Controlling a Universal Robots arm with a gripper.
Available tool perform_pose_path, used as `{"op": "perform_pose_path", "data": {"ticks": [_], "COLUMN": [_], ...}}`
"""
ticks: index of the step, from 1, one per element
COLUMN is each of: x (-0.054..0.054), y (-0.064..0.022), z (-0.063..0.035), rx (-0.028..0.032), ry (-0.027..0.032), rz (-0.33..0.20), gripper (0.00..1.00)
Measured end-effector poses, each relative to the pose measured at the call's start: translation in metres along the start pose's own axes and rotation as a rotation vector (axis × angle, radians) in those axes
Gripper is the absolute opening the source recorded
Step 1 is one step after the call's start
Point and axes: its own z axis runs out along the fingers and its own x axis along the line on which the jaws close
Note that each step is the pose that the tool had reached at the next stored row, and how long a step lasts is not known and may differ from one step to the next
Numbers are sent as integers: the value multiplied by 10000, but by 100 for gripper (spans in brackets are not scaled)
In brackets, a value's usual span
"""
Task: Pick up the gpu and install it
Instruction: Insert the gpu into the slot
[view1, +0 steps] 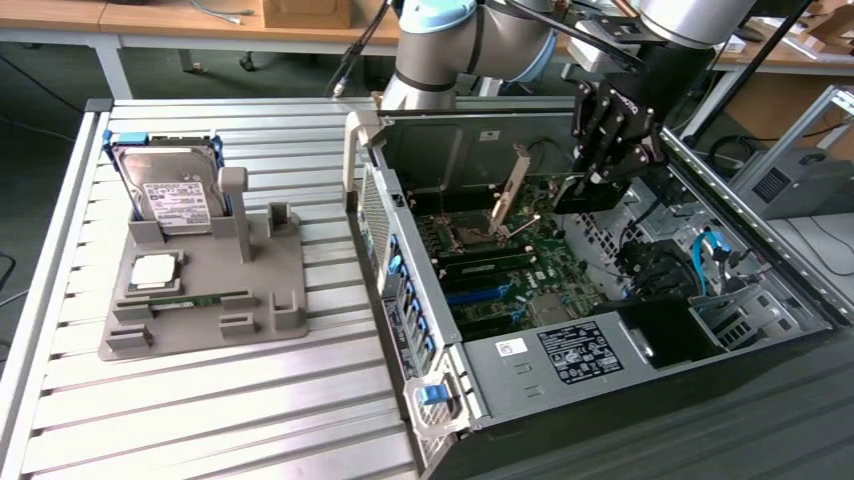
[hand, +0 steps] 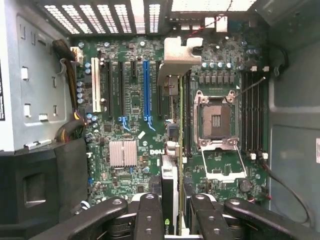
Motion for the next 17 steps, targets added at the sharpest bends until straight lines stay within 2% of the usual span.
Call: {"op": "perform_pose_path", "data": {"ticks": [17], "x": [25], "y": [21], "z": [17], "rx": [-1], "ry": [1], "rz": [-34], "gripper": [27]}}
